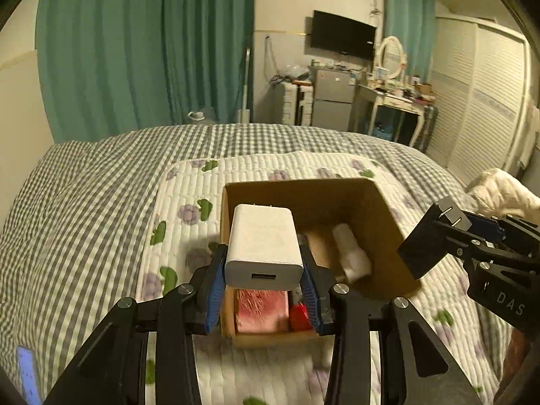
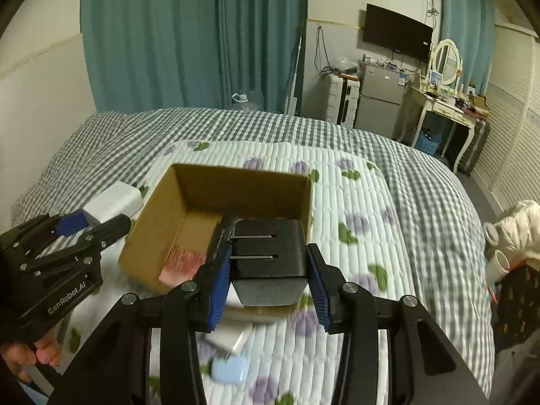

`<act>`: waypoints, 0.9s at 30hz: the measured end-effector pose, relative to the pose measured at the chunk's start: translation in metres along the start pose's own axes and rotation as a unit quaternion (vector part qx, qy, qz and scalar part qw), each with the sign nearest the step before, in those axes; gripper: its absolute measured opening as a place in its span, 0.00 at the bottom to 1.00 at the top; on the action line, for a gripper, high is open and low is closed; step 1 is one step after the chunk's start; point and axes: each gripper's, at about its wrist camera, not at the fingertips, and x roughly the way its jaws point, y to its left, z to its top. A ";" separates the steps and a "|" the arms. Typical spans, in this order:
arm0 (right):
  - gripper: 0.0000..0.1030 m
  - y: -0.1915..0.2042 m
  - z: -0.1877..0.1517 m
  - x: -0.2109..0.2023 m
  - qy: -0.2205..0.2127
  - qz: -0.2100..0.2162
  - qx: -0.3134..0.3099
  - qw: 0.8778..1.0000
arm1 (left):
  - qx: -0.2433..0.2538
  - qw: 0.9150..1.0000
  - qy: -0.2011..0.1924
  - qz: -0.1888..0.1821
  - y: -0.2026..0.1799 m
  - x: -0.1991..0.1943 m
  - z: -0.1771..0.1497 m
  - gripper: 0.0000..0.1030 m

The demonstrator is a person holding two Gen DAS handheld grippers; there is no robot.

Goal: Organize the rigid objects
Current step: 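Carry the white charger into the box with the left tool while the right tool carries the black adapter in, then open both tools to release the chargers in the box, then withdraw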

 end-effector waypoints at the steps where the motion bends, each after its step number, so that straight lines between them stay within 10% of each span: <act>1: 0.41 -0.001 0.003 0.007 0.000 0.002 0.000 1.000 | -0.002 1.000 0.003 0.001 0.001 0.008 0.003 0.40; 12: 0.41 -0.006 0.036 0.117 0.031 0.013 -0.005 0.999 | 0.031 0.999 0.036 0.014 -0.005 0.099 0.011 0.40; 27: 0.42 -0.011 0.028 0.139 0.041 0.034 0.013 0.998 | 0.031 0.999 0.028 -0.001 -0.011 0.092 0.006 0.46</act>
